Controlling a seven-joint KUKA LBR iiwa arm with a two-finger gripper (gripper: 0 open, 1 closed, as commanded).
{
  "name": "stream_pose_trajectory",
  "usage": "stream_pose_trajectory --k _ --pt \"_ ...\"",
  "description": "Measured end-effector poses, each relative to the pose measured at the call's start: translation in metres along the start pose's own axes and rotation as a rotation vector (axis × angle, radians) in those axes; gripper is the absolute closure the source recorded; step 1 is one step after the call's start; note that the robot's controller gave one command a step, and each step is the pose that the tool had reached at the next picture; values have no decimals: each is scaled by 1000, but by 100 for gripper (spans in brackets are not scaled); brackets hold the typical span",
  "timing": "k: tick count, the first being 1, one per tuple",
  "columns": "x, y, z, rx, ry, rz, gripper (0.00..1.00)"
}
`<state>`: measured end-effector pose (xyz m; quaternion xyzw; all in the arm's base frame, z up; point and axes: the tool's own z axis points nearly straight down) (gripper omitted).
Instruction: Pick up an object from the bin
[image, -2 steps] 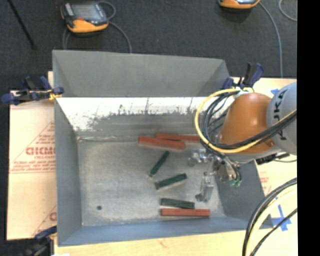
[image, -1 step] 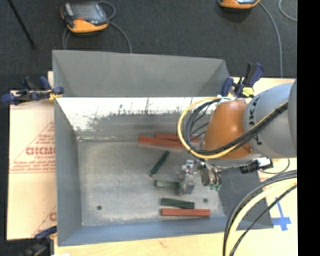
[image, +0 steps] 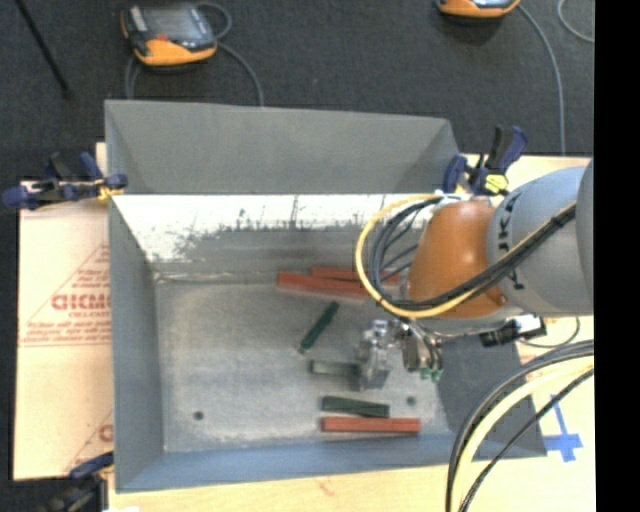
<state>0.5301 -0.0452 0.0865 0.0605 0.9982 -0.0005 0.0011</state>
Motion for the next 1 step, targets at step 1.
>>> stream_pose_trajectory --k 1 --pt "-18 -14 -125 1 -2 -42 100"
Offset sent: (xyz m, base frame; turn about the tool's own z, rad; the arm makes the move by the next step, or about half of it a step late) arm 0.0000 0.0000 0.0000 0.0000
